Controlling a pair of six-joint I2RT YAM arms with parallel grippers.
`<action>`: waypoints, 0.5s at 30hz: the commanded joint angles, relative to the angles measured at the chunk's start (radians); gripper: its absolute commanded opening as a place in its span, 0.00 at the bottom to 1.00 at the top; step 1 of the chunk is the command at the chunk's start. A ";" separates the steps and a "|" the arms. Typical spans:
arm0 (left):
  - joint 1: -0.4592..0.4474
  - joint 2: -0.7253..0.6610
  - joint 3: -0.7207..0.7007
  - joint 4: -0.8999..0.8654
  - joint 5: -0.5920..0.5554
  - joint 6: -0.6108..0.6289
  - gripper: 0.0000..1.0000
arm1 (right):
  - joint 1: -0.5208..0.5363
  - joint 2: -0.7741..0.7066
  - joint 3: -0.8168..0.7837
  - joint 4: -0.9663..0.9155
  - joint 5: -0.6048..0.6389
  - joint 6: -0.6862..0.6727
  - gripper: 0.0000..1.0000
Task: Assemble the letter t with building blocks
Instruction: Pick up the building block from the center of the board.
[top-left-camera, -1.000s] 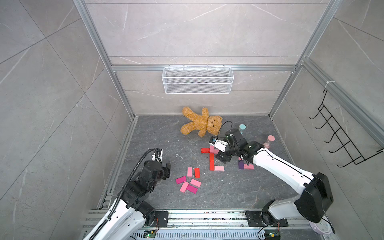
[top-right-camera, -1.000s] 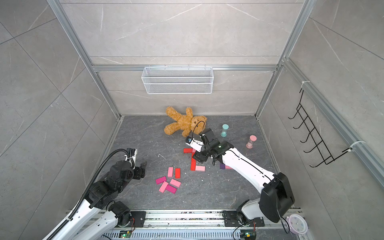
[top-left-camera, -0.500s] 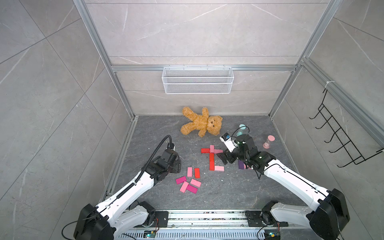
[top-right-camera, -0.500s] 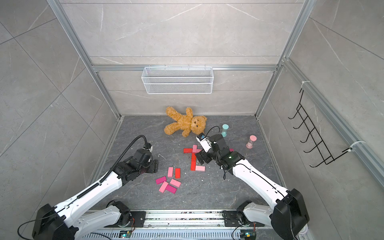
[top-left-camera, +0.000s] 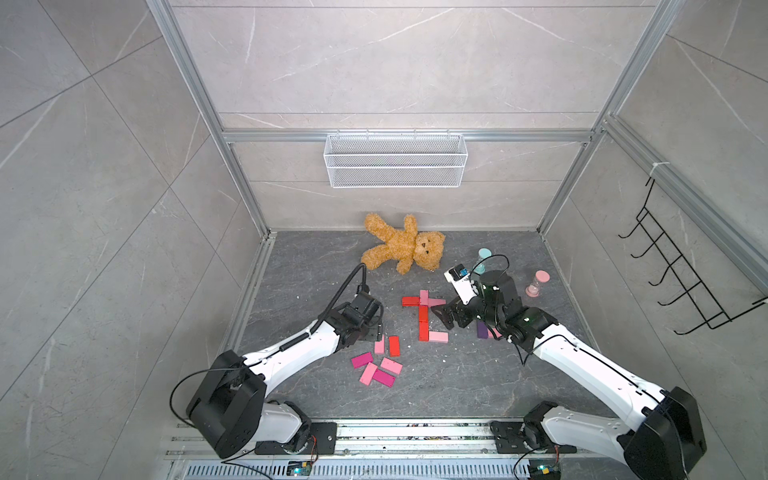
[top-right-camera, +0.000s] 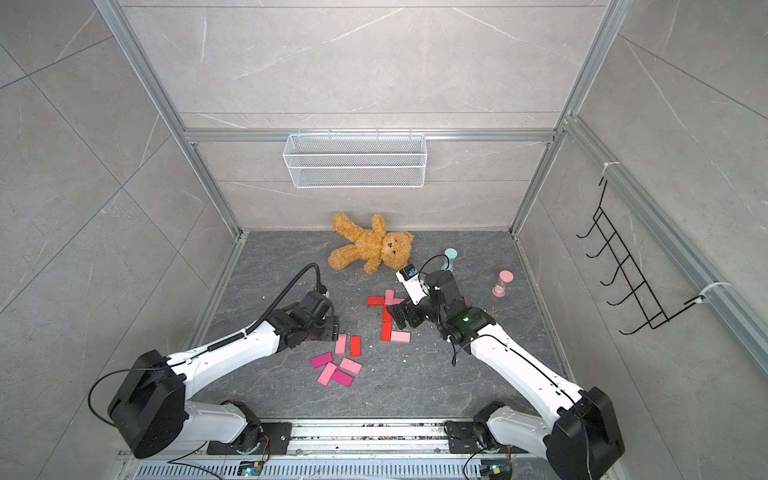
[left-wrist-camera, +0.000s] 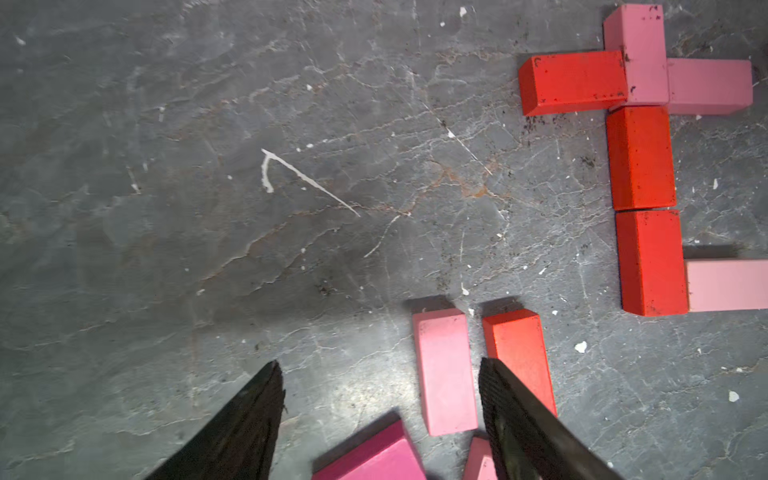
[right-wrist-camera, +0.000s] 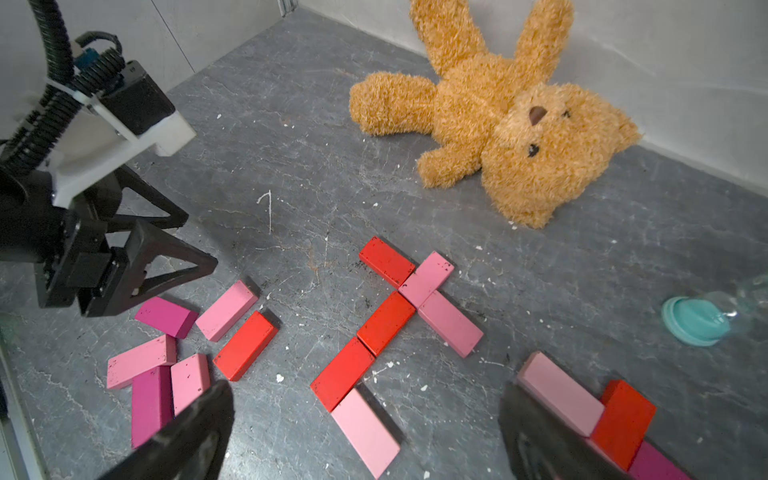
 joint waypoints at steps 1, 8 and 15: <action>-0.034 0.049 0.044 0.001 -0.027 -0.072 0.74 | -0.006 0.015 0.039 -0.040 0.018 0.038 1.00; -0.086 0.137 0.081 -0.064 -0.068 -0.129 0.70 | -0.007 -0.054 -0.010 0.062 0.111 0.031 1.00; -0.086 0.181 0.076 -0.068 -0.031 -0.175 0.63 | -0.006 -0.084 -0.003 0.032 0.287 0.062 1.00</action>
